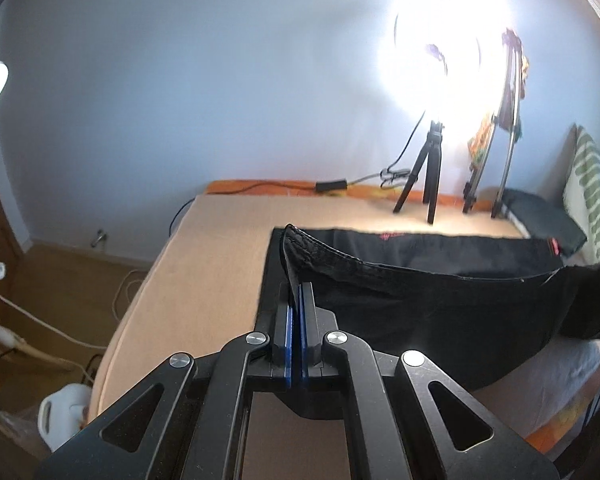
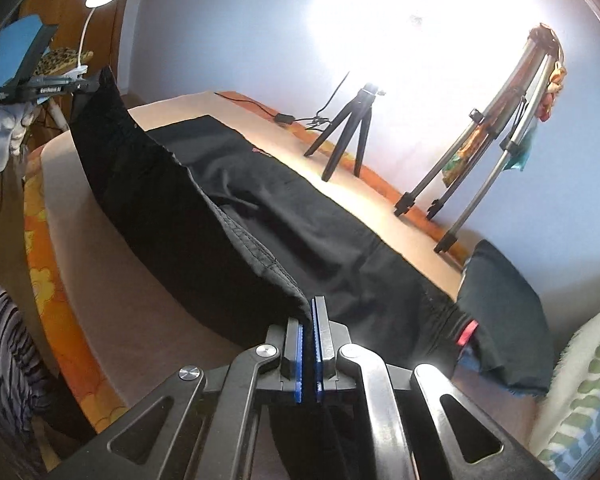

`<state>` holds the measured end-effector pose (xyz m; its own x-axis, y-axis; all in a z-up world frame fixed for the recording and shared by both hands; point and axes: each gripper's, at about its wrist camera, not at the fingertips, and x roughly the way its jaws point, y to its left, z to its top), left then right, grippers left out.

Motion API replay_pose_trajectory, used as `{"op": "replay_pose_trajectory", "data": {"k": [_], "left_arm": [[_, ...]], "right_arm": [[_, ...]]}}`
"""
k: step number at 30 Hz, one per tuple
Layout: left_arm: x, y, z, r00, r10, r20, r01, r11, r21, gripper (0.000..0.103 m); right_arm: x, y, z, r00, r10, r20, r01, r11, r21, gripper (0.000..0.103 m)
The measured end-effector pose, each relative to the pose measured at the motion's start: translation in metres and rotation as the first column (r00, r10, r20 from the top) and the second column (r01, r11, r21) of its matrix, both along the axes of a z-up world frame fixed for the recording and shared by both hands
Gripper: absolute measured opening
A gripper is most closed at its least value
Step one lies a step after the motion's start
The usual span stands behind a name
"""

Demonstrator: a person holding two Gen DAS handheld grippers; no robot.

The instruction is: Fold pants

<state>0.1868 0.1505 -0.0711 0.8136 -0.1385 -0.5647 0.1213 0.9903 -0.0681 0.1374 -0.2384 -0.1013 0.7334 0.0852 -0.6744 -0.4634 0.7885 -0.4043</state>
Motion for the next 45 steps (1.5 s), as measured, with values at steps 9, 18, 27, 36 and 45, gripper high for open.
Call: {"op": "replay_pose_trajectory", "data": {"k": [9, 18, 27, 36, 45], "left_arm": [[0.06, -0.015, 0.026, 0.999, 0.008, 0.048, -0.009, 1.0, 0.029, 0.002], [0.143, -0.031, -0.009, 0.997, 0.056, -0.051, -0.051, 0.995, 0.081, 0.001], [0.204, -0.044, -0.059, 0.982, 0.102, -0.16, -0.077, 0.985, 0.156, 0.002], [0.205, -0.022, -0.042, 0.975, 0.159, -0.154, -0.135, 0.979, 0.151, 0.023], [0.126, 0.0, -0.054, 0.977, 0.08, -0.2, -0.067, 0.995, 0.072, 0.032]], "right_arm": [[0.057, 0.005, 0.035, 0.991, -0.012, 0.132, 0.023, 0.997, -0.078, 0.0], [0.182, 0.01, -0.001, 0.997, -0.038, 0.073, 0.049, 0.987, -0.154, 0.0], [0.261, 0.02, -0.078, 0.998, -0.056, -0.016, 0.049, 0.952, -0.301, 0.0], [0.279, 0.019, -0.102, 0.995, -0.087, -0.055, 0.066, 0.947, -0.314, 0.034], [0.206, 0.017, -0.035, 0.999, -0.023, -0.028, 0.022, 0.999, -0.046, 0.051]]}}
